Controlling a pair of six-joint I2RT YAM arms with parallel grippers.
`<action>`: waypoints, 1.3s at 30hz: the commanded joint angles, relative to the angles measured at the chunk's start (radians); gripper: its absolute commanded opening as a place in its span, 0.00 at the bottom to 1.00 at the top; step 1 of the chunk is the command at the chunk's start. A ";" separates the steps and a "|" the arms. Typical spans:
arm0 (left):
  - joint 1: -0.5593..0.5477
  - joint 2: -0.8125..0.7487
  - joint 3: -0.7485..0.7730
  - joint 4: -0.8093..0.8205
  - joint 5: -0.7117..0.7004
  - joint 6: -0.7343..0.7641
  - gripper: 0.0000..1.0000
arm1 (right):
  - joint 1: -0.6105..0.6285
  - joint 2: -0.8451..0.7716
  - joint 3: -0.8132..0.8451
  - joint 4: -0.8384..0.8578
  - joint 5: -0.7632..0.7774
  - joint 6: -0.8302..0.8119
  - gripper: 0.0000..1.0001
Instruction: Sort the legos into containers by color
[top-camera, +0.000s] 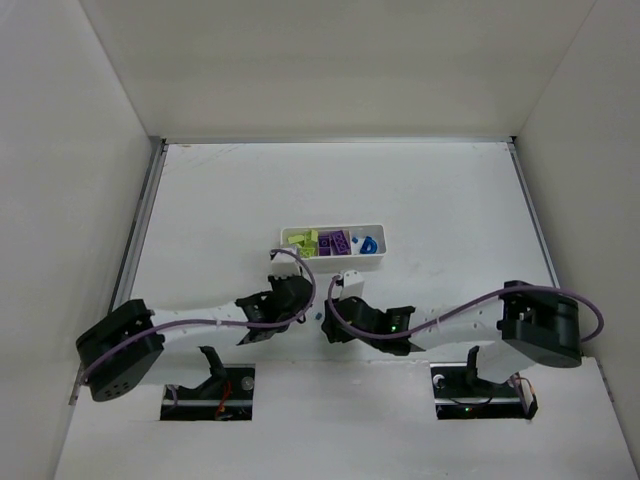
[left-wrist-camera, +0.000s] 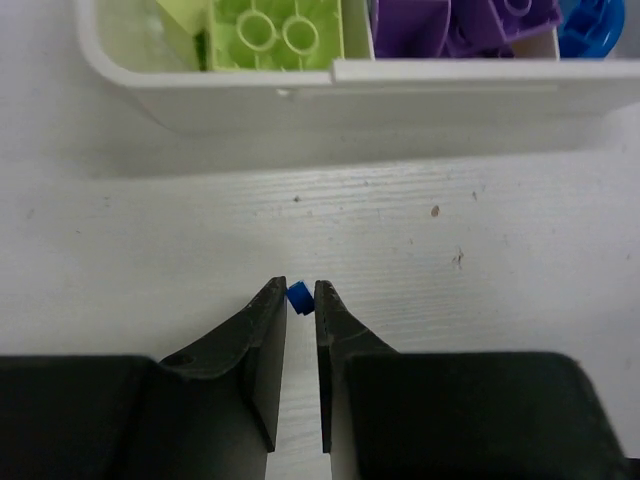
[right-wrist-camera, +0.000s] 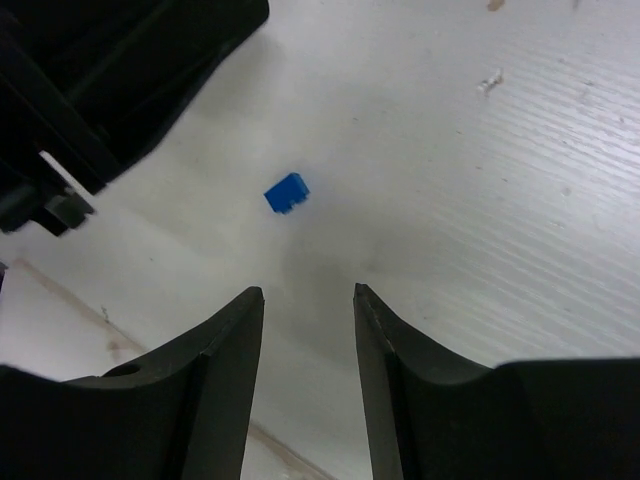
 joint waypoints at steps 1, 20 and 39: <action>0.051 -0.097 -0.039 -0.013 0.010 -0.019 0.08 | 0.021 0.045 0.069 0.045 0.044 0.009 0.48; 0.196 -0.252 -0.105 -0.026 0.106 -0.010 0.10 | 0.021 0.249 0.230 -0.044 0.127 0.067 0.39; 0.214 -0.240 -0.106 -0.021 0.120 -0.005 0.10 | 0.022 0.352 0.355 -0.201 0.226 0.075 0.36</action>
